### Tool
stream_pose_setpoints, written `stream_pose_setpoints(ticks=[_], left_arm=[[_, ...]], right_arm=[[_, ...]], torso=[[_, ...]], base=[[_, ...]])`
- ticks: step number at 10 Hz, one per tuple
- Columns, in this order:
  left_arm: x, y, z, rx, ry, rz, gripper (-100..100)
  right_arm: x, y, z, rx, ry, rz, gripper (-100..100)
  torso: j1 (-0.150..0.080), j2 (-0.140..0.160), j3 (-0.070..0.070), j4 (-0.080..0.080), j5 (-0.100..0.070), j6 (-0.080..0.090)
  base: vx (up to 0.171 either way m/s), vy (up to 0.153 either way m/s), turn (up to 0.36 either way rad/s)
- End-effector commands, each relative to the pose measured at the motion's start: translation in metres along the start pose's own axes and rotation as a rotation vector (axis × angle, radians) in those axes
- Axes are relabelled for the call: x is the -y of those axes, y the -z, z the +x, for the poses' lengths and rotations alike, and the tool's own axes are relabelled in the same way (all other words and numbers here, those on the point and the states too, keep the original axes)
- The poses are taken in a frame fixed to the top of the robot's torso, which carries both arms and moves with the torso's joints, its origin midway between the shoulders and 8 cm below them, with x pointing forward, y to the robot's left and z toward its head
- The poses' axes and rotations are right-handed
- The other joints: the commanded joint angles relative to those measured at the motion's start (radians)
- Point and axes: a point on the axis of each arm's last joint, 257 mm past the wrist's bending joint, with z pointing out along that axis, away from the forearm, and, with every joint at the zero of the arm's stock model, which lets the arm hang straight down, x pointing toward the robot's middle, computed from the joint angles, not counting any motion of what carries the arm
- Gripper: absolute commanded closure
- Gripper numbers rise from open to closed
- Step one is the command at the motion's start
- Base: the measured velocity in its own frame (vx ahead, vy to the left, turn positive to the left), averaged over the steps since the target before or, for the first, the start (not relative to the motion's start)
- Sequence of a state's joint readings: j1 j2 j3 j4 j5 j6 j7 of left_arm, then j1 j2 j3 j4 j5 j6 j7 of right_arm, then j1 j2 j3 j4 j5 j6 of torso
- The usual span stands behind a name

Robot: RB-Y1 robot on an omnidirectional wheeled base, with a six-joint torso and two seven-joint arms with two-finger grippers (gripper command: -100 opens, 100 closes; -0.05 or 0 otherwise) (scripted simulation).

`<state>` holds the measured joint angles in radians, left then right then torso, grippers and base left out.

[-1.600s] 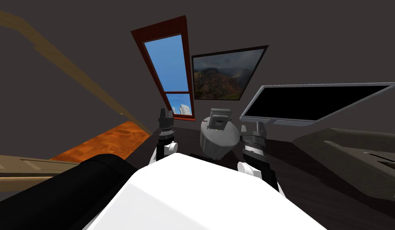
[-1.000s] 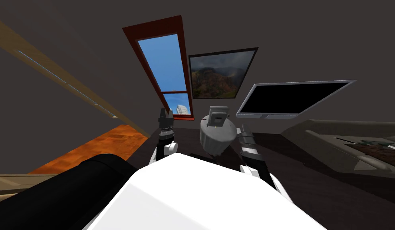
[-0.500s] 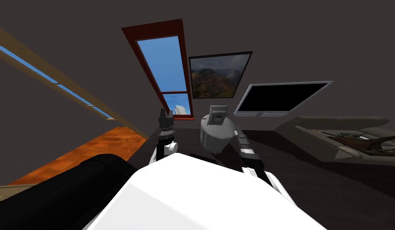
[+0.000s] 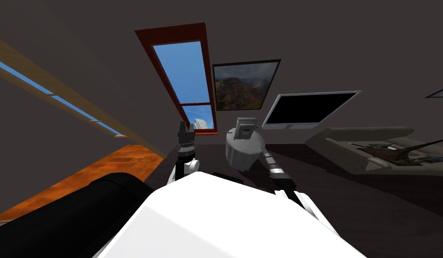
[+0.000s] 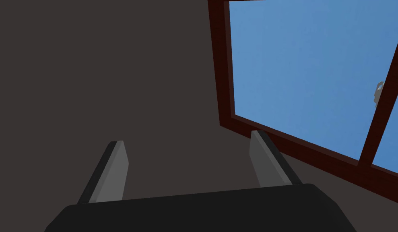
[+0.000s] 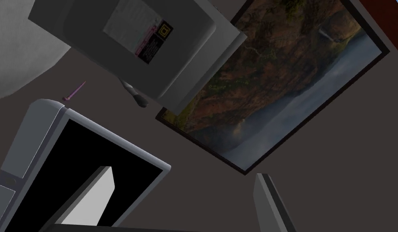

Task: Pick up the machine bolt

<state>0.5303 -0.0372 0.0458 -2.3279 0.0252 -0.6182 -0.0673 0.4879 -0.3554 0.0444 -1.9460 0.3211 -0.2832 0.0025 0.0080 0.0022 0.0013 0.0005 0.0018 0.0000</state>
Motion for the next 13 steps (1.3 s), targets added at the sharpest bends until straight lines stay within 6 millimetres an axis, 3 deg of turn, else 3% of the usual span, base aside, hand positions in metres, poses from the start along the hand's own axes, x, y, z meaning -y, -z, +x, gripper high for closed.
stream_pose_setpoints(ticks=[1,2,3,4,5,6,7,8,9,10,11,12,13], left_arm=[[0.000,0.000,0.000,0.000,0.000,0.000,0],[0.000,0.000,0.000,0.000,0.000,0.000,0],[0.000,0.000,0.000,0.000,0.000,0.000,0],[0.000,0.000,0.000,0.000,0.000,0.000,0],[0.000,0.000,0.000,0.000,0.000,0.000,0],[0.000,0.000,0.000,0.000,0.000,0.000,0],[0.000,0.000,0.000,0.000,0.000,0.000,0],[0.000,0.000,0.000,0.000,0.000,0.000,0],[0.000,0.000,0.000,0.000,0.000,0.000,0],[0.000,0.000,0.000,0.000,0.000,0.000,0],[0.000,0.000,0.000,0.000,0.000,0.000,0],[0.000,0.000,0.000,0.000,0.000,0.000,0],[0.000,0.000,0.000,0.000,0.000,0.000,0]], right_arm=[[0.012,0.001,0.007,-0.025,0.052,0.024,-100],[0.032,0.004,0.009,-0.053,0.104,0.060,-100],[0.033,0.004,0.010,-0.058,0.117,0.061,-100],[0.052,0.007,0.011,-0.084,0.172,0.095,-100],[0.053,0.008,0.013,-0.089,0.183,0.098,-100],[0.075,0.012,0.012,-0.117,0.239,0.137,-100],[0.075,0.012,0.013,-0.120,0.248,0.136,-100],[0.096,0.018,0.011,-0.147,0.305,0.174,-100],[0.097,0.018,0.012,-0.150,0.312,0.175,-100],[0.117,0.024,0.008,-0.174,0.367,0.213,-100],[0.118,0.024,0.009,-0.178,0.375,0.214,-100],[0.136,0.029,0.003,-0.198,0.427,0.246,-100],[0.140,0.031,0.005,-0.205,0.436,0.254,-100]], torso=[[0.000,0.000,0.000,0.000,0.000,0.000],[-0.001,-0.001,0.000,0.000,0.000,0.000],[-0.002,-0.001,-0.001,0.000,0.000,0.000],[-0.003,-0.002,-0.001,0.000,0.000,0.000],[-0.002,-0.003,-0.002,-0.001,0.000,0.000],[-0.002,-0.003,-0.002,-0.001,0.000,0.000],[0.000,-0.003,-0.002,-0.001,0.000,0.000],[-0.001,-0.003,-0.002,-0.001,0.000,0.000],[-0.001,-0.003,-0.002,-0.001,0.000,0.000],[-0.002,-0.004,-0.002,-0.001,0.000,0.000],[-0.001,-0.004,-0.002,-0.001,0.000,0.000],[-0.001,-0.004,-0.002,-0.001,0.000,0.000],[0.000,-0.005,-0.003,-0.001,0.000,0.000]], base=[[-0.030,0.099,-0.040],[-0.017,0.086,-0.029],[-0.014,0.069,-0.022],[-0.003,0.095,-0.020],[0.005,0.089,-0.025],[-0.002,0.112,-0.013],[-0.006,0.097,-0.012],[0.005,0.107,-0.004],[0.011,0.085,-0.010],[0.020,0.102,0.010],[0.016,0.094,0.000],[0.023,0.123,0.018],[0.019,0.102,0.002]])
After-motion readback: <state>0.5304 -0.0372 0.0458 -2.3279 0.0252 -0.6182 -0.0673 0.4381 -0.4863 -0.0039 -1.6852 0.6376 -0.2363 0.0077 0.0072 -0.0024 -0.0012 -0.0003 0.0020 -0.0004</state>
